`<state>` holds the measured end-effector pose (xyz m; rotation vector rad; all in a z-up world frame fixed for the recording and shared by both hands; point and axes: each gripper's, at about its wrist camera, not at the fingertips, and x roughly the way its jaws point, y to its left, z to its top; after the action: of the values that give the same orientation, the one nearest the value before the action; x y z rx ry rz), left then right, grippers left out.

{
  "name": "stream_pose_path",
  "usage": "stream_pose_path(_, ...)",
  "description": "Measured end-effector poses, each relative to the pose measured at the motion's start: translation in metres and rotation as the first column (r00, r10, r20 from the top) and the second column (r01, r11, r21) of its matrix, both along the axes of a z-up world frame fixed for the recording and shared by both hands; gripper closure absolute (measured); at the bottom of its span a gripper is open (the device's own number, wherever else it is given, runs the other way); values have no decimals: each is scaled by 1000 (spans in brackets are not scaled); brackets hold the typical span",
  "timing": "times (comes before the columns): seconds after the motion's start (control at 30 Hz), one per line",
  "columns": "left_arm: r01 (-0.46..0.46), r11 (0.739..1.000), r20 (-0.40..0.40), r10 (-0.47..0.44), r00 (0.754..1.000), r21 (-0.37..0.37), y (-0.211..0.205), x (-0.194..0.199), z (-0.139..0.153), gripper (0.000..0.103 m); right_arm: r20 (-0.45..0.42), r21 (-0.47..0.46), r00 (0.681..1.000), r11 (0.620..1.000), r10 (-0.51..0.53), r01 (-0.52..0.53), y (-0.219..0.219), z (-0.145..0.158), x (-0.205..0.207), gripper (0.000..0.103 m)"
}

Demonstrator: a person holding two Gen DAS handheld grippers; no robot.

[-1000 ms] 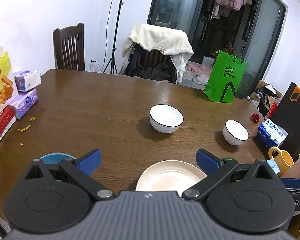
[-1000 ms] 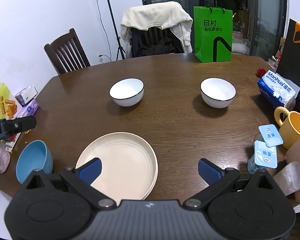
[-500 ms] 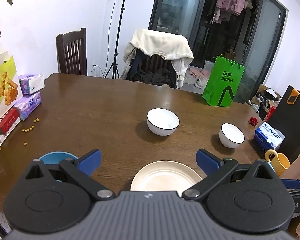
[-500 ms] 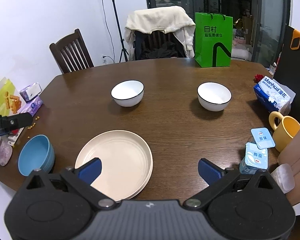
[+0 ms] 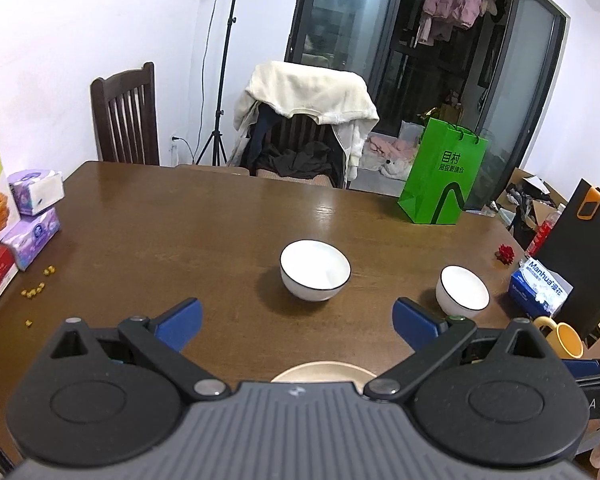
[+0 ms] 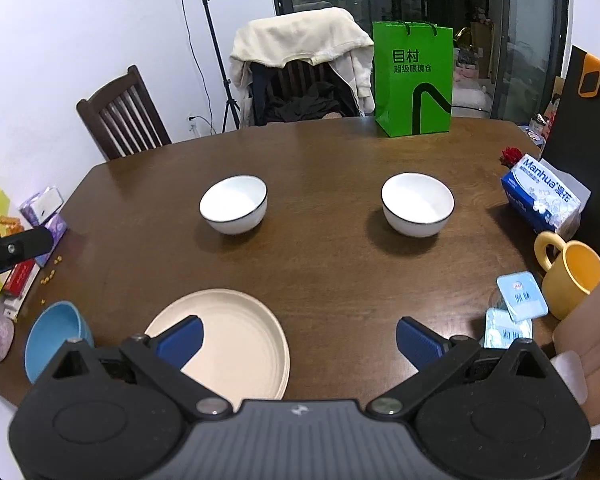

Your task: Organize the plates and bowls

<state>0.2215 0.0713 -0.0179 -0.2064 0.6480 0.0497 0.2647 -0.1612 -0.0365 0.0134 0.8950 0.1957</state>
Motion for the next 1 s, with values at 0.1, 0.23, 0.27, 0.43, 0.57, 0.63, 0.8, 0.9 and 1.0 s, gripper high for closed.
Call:
stream_pose_path(0.1, 3, 1000, -11, -3, 1000, 0, 2, 18, -1, 0, -3, 7, 1000, 1000, -3, 3, 1, 0, 17, 0)
stream_pose_path(0.23, 0, 1000, -34, 0, 999, -11, 6, 41, -5, 0, -14, 16, 1000, 1000, -8, 8, 2, -2, 40, 0)
stream_pose_path(0.27, -1, 1000, -40, 0, 999, -15, 7, 46, -7, 0, -16, 14, 1000, 1000, -9, 9, 3, -3, 45, 0)
stream_pose_path(0.43, -17, 1000, -69, 16, 998, -23, 14, 75, -14, 0, -34, 7, 999, 1000, -5, 5, 12, -9, 76, 0)
stream_pose_path(0.57, -30, 999, -87, 27, 996, -28, 20, 94, -18, 0, -44, -11, 999, 1000, 4, -5, 21, -12, 98, 0)
stream_pose_path(0.63, -36, 999, -95, 33, 995, -27, 24, 103, -20, 0, -45, -17, 999, 1000, 8, -8, 25, -14, 108, 0)
stream_pose_path(0.8, -51, 998, -115, 48, 992, -24, 31, 127, -24, 0, -50, -30, 998, 999, 26, -27, 35, -17, 131, 0)
stream_pose_path(0.9, -61, 998, -122, 57, 991, -29, 36, 138, -27, 0, -54, -30, 998, 999, 36, -38, 41, -18, 145, 0)
stream_pose_path(1.0, -71, 997, -131, 67, 989, -27, 40, 151, -29, 0, -57, -31, 997, 998, 47, -48, 47, -19, 158, 0)
